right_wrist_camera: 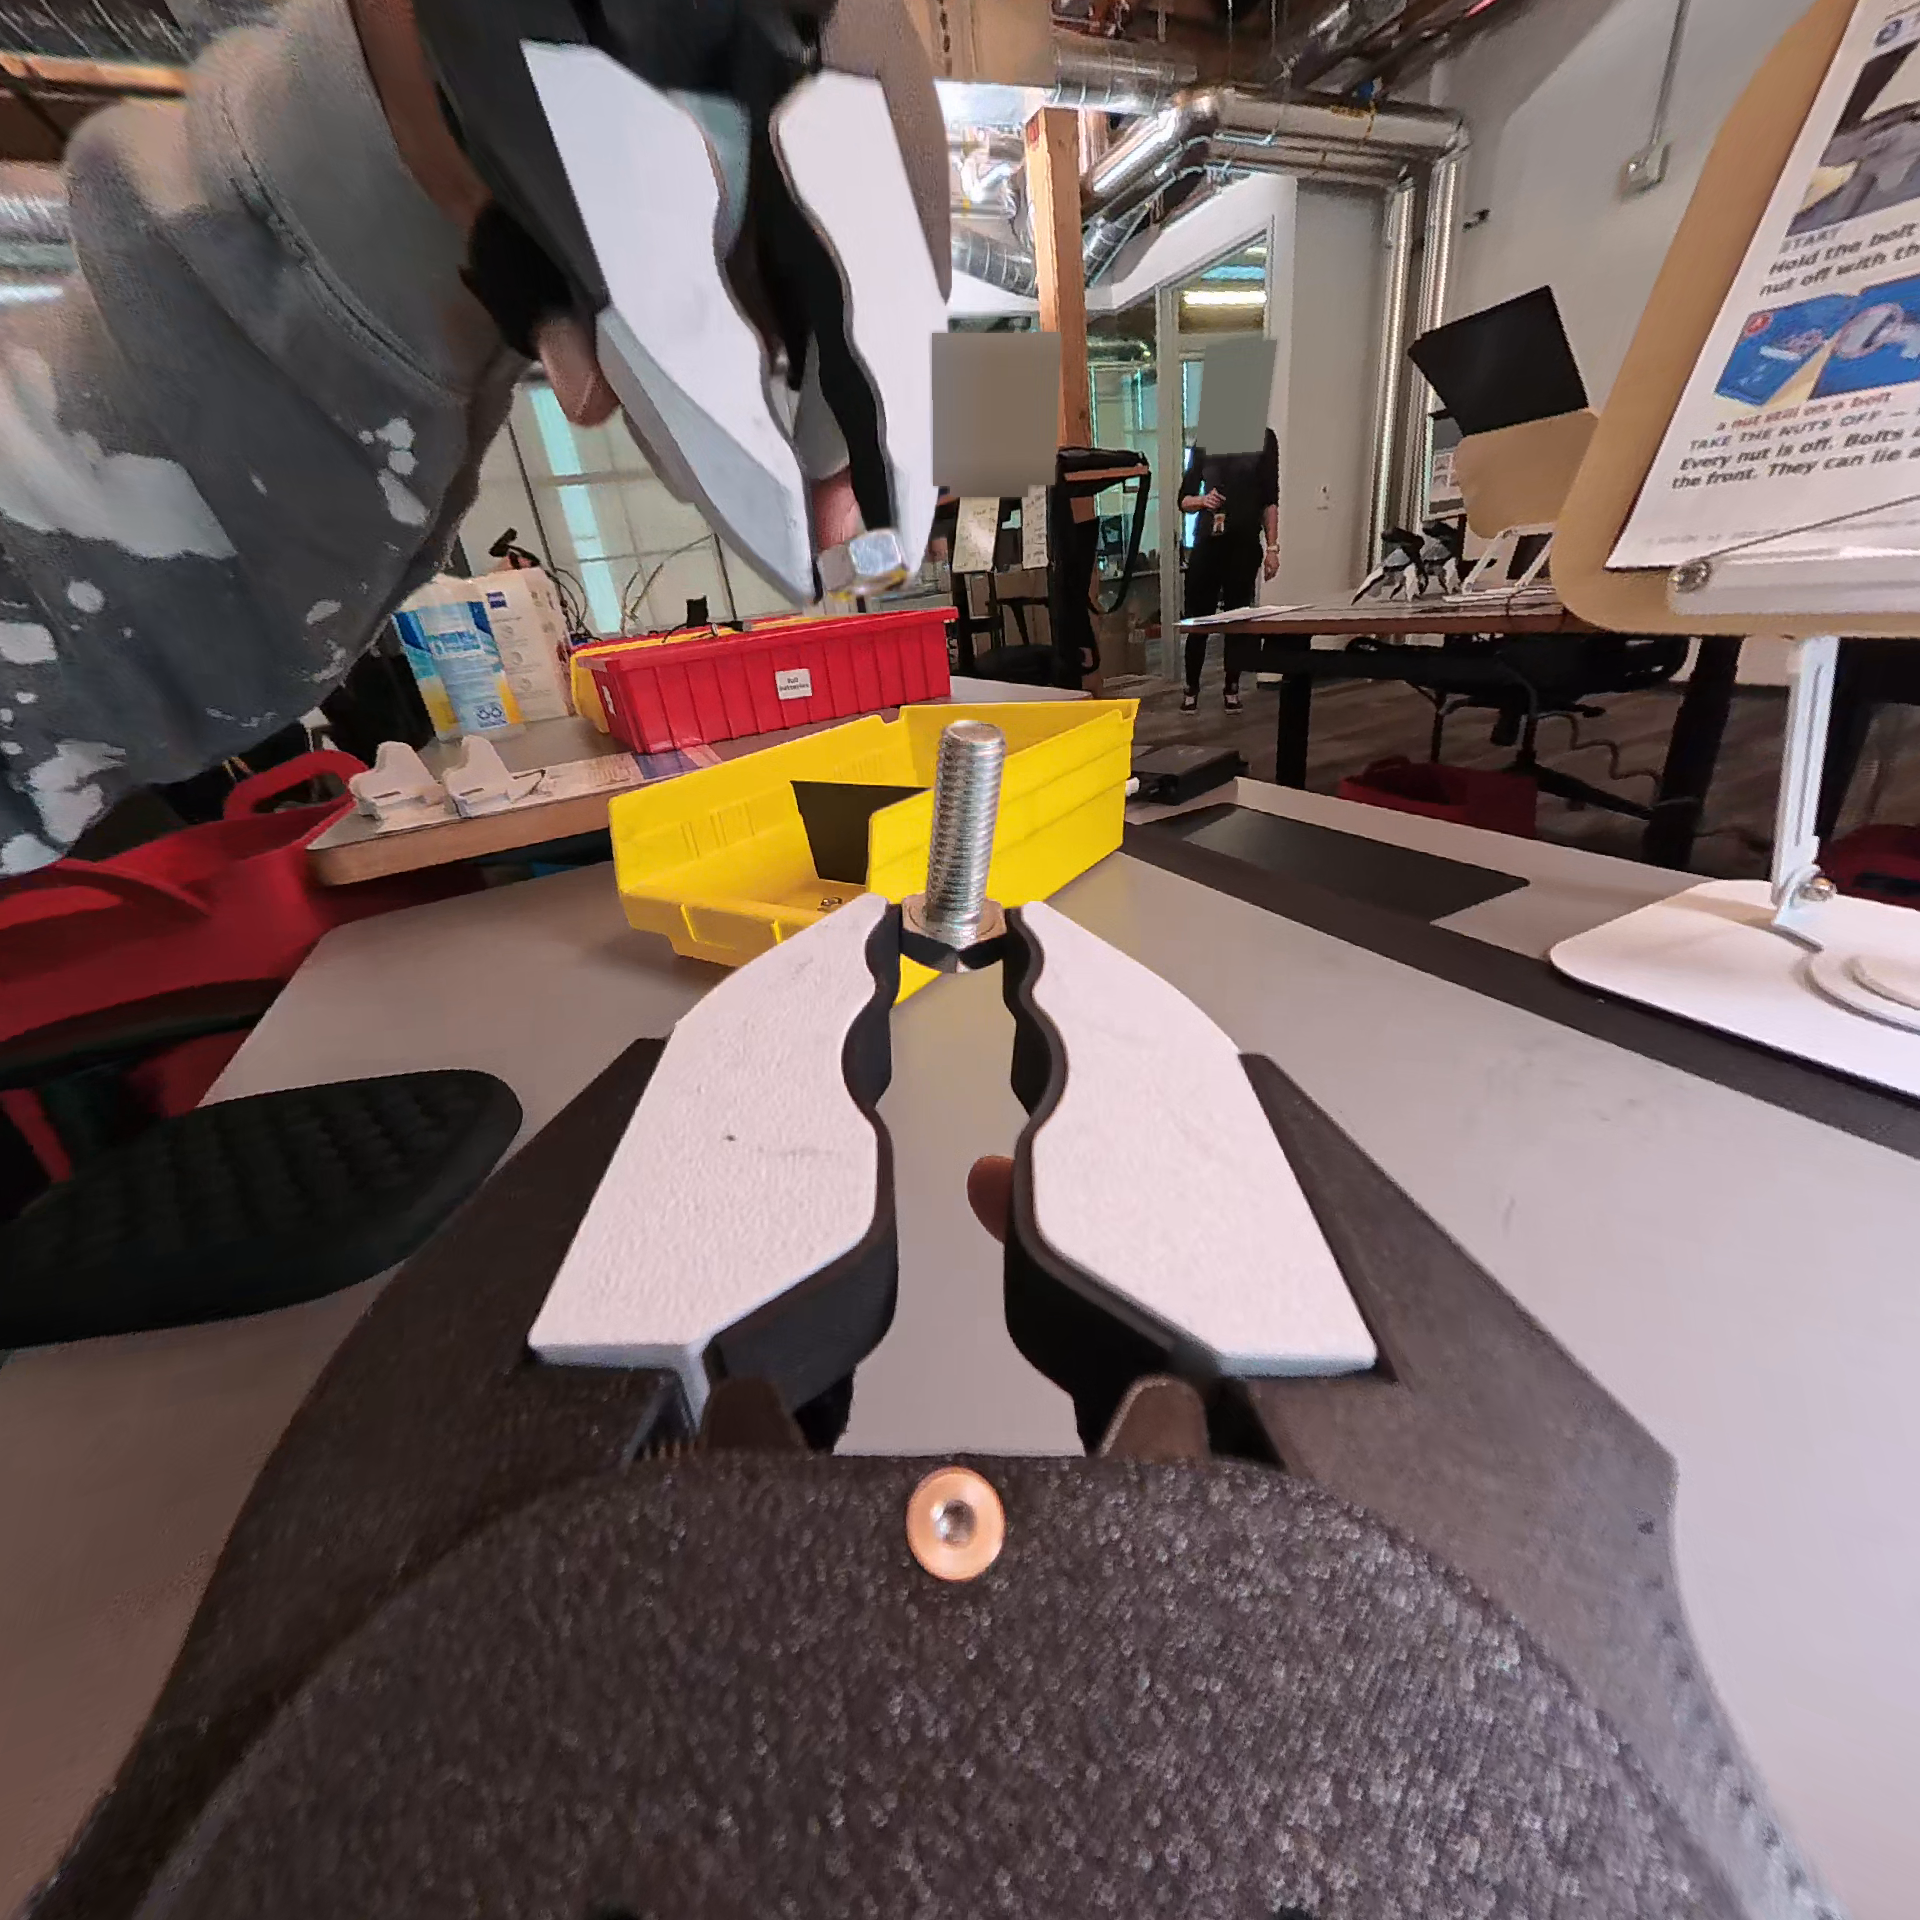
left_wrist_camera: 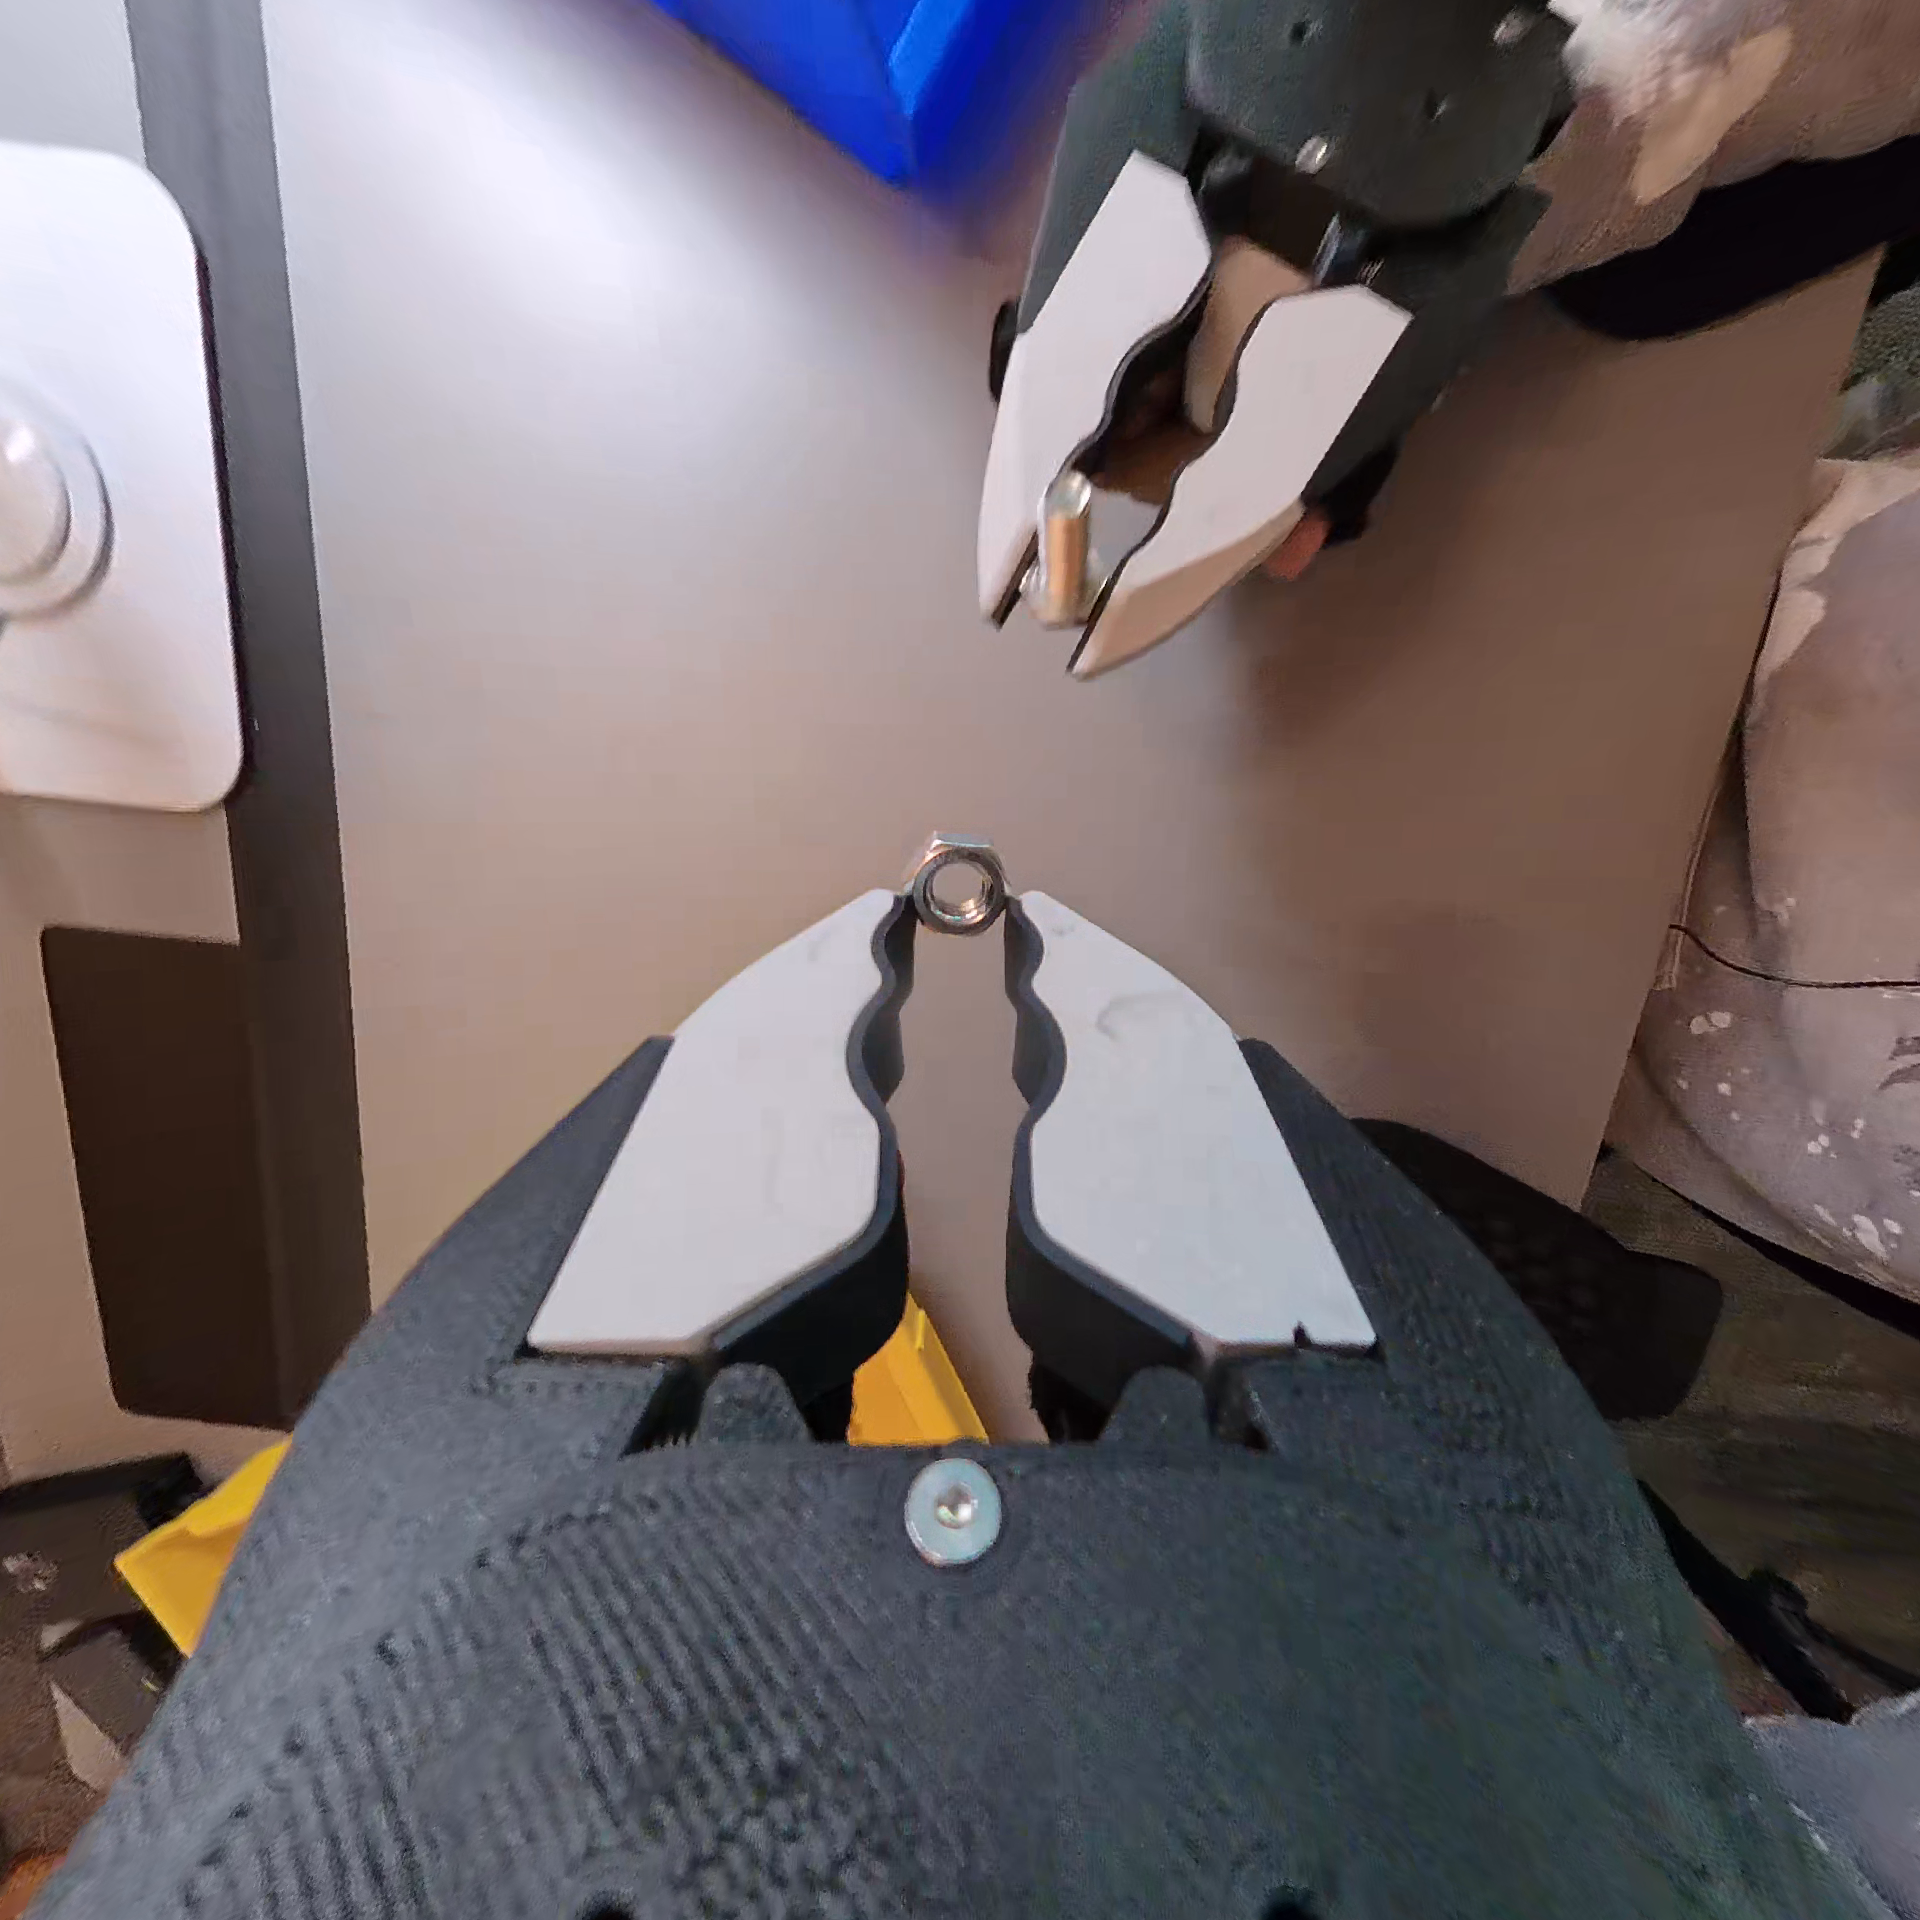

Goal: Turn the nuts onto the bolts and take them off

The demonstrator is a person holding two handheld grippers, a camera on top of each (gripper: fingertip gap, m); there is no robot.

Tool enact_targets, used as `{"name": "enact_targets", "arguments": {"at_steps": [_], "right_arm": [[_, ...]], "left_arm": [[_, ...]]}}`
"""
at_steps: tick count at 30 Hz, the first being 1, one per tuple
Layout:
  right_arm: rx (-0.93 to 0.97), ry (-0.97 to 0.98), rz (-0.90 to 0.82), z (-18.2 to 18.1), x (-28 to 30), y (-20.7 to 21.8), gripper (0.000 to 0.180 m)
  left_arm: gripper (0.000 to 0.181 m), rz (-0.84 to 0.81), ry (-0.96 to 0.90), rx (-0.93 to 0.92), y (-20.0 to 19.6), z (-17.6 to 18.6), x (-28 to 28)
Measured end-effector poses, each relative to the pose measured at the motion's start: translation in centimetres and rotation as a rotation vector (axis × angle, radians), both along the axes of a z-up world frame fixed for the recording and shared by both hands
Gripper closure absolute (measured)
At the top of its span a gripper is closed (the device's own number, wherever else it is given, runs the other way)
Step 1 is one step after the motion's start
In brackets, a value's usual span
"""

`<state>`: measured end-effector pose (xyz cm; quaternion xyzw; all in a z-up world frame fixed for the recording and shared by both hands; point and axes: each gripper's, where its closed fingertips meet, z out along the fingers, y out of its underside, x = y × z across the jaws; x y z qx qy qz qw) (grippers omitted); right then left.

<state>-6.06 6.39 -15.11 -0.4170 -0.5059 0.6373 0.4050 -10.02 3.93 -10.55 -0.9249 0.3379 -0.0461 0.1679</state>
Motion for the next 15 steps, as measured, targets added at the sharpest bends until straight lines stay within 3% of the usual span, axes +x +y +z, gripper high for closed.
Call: {"name": "enact_targets", "arguments": {"at_steps": [15], "right_arm": [[0.093, -0.042, -0.022, -1.4, 0.5, -0.6, 0.161]], "left_arm": [[0.163, -0.141, 0.029, -0.1, 3.2, -2.1, 5.2]]}}
